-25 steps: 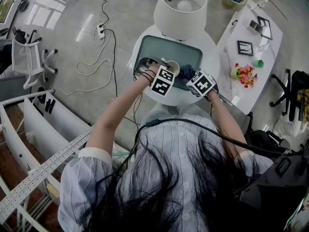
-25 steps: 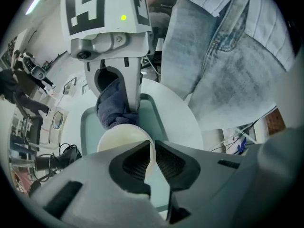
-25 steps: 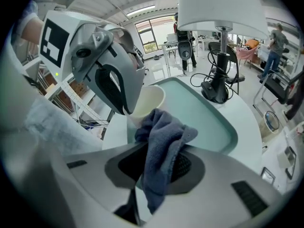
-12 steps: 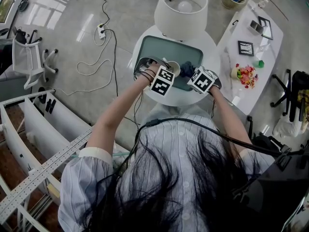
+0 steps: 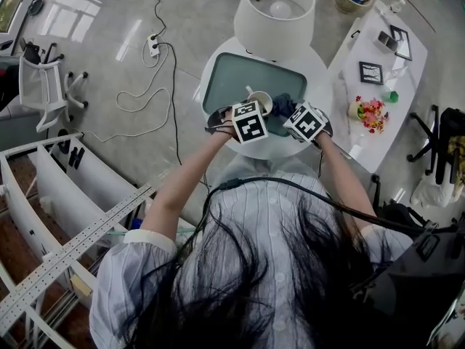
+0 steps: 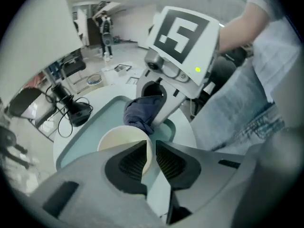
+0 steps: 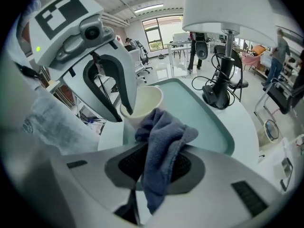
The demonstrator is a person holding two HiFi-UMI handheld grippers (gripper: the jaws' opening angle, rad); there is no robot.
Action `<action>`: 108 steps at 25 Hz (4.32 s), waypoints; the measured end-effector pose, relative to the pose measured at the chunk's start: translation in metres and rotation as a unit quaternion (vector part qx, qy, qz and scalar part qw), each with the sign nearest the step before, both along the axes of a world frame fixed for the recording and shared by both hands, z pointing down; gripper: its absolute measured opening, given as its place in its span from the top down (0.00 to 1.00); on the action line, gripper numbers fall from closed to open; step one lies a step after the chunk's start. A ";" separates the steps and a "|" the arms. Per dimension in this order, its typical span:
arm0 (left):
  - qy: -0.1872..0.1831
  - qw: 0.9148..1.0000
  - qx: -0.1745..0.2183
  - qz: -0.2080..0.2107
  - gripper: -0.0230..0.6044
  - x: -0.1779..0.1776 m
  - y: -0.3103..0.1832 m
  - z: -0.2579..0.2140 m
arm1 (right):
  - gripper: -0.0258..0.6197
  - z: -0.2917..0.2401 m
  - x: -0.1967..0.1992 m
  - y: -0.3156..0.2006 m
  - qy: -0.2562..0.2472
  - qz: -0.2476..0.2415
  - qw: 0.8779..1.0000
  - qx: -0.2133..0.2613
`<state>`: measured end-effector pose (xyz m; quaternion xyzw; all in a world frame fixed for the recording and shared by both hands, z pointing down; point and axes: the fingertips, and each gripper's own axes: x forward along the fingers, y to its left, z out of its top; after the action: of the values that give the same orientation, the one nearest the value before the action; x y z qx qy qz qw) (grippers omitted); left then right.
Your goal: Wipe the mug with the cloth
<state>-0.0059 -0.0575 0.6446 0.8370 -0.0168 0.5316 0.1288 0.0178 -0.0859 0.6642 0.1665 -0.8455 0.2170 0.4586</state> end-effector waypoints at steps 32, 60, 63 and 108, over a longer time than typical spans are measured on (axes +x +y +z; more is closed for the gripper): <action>-0.072 0.996 0.039 0.021 0.90 -0.006 -0.014 0.018 | 0.82 0.003 -0.002 -0.005 -0.013 0.017 1.000 0.000; -0.121 0.907 0.059 0.400 0.90 -0.043 0.012 0.022 | 0.82 -0.008 -0.012 -0.040 0.102 -0.182 0.970 0.127; -0.123 0.906 0.066 0.399 0.90 -0.042 0.011 0.022 | 0.82 -0.006 -0.012 -0.040 0.121 -0.204 0.962 0.139; 0.247 0.893 0.013 -0.376 0.90 -0.088 0.014 -0.086 | 0.82 -0.123 -0.028 0.038 -0.195 0.379 0.903 0.060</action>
<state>-0.0941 -0.0436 0.5582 0.8739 -0.3051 0.2193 0.3084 -0.0106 -0.0483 0.5408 0.4562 -0.8021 0.3519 0.1572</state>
